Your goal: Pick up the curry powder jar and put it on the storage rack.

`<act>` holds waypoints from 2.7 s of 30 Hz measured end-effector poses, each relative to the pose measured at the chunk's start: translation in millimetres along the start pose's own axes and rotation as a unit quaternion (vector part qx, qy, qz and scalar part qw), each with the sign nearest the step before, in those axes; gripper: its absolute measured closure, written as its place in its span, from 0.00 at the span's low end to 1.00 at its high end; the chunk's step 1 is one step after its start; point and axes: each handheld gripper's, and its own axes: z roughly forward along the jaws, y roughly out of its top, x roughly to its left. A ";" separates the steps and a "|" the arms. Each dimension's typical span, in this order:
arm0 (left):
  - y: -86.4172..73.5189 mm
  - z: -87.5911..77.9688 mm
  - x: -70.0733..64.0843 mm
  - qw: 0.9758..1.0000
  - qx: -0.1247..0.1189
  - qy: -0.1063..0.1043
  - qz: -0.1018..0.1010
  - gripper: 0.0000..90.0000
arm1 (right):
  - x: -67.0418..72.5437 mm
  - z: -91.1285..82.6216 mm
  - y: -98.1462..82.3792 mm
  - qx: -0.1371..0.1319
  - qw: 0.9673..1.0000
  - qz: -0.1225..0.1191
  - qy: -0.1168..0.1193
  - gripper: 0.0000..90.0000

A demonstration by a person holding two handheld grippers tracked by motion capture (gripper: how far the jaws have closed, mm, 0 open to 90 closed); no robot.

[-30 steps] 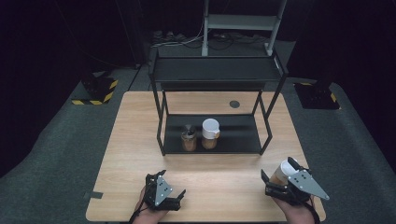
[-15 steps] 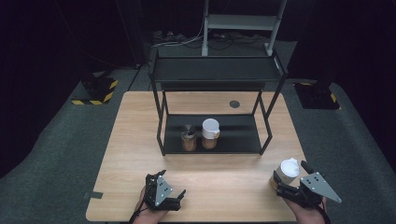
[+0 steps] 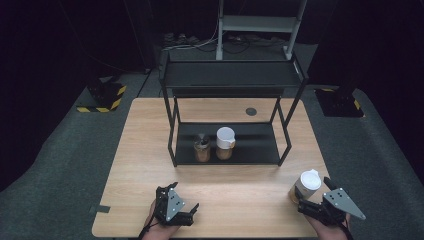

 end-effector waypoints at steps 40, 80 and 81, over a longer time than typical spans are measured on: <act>-0.6 -0.4 1.8 1.000 -0.002 -0.004 -0.002 0.01 | -7.7 11.4 -35.4 0.002 0.999 0.049 0.013 0.14; -1.2 -0.5 3.3 1.000 -0.003 -0.007 -0.006 0.01 | -11.1 14.3 -41.6 -0.013 0.998 0.056 0.029 0.33; -1.3 -0.5 3.5 1.000 -0.003 -0.007 -0.006 0.01 | -9.9 14.1 -39.0 -0.016 0.998 0.051 0.031 0.33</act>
